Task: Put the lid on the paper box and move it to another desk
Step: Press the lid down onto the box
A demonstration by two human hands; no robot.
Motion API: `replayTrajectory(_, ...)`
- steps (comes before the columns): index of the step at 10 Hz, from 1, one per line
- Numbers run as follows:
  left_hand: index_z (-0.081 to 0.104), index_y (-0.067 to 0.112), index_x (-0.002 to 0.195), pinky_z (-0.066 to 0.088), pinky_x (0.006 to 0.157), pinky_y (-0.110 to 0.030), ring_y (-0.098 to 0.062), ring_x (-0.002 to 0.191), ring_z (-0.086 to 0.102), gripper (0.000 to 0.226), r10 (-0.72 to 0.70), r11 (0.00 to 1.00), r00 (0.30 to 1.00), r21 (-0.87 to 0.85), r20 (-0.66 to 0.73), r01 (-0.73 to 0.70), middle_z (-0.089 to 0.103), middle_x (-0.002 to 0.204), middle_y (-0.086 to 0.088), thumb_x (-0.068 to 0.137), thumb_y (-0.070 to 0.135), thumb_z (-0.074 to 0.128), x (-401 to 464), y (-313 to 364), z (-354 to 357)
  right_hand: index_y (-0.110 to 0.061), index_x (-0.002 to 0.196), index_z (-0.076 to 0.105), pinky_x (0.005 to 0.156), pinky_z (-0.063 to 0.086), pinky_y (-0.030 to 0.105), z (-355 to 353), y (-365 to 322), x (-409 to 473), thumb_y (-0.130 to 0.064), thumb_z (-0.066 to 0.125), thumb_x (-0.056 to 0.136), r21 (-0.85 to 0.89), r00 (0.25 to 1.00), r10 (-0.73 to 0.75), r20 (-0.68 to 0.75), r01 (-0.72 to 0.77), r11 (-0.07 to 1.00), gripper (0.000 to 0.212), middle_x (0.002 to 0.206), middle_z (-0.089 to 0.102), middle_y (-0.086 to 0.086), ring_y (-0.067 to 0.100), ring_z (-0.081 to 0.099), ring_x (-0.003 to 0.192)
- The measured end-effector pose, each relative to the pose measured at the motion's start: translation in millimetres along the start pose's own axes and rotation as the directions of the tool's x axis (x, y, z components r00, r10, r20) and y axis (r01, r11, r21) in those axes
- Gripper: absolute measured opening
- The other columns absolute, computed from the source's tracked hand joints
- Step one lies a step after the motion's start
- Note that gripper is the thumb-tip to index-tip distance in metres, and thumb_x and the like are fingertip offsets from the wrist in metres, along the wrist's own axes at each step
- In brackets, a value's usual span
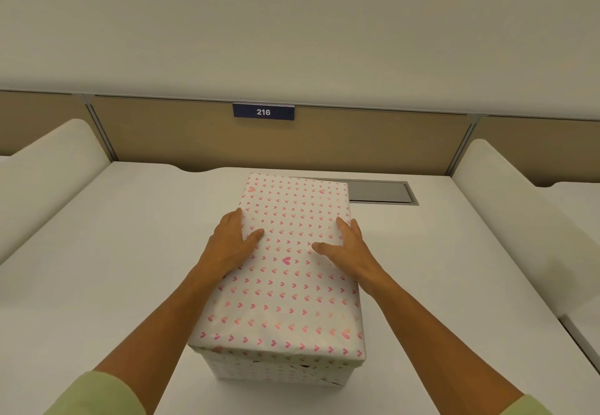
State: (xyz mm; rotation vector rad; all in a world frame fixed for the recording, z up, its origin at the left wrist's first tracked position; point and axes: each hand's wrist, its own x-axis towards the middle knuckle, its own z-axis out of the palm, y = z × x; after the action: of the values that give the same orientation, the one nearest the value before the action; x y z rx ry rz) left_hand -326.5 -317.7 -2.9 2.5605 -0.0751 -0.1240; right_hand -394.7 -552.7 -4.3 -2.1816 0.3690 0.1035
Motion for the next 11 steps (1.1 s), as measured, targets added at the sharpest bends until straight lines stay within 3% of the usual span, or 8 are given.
replayTrajectory(6, 0.02, 0.02, 0.153, 0.027, 0.115, -0.045, -0.027, 0.147, 0.025, 0.078, -0.049, 0.999, 0.999, -0.019, 0.004, 0.049, 0.022, 0.162, -0.003, 0.091, 0.054, 0.052, 12, -8, 12, -0.027, 0.158, 0.016, 0.117, 0.032, 0.051, 9, -1, 10, -0.048, 0.072, 0.086, 0.032, 1.0, 0.009, -0.028, -0.008, 0.999, 0.093, 0.17, 0.004, 0.001, 0.031, 0.023, 0.152)
replayTrajectory(11, 0.021, 0.016, 0.152, 0.03, 0.114, -0.046, -0.028, 0.146, 0.028, 0.078, -0.078, 0.997, 0.996, -0.005, 0.035, 0.079, 0.024, 0.161, -0.006, 0.092, 0.05, 0.055, 14, 0, 11, -0.02, 0.156, 0.025, 0.117, 0.032, 0.047, 14, -2, 17, -0.044, 0.063, 0.094, -0.119, 0.993, 0.019, -0.12, -0.033, 0.992, 0.077, 0.169, 0.012, 0.004, 0.03, 0.025, 0.152)
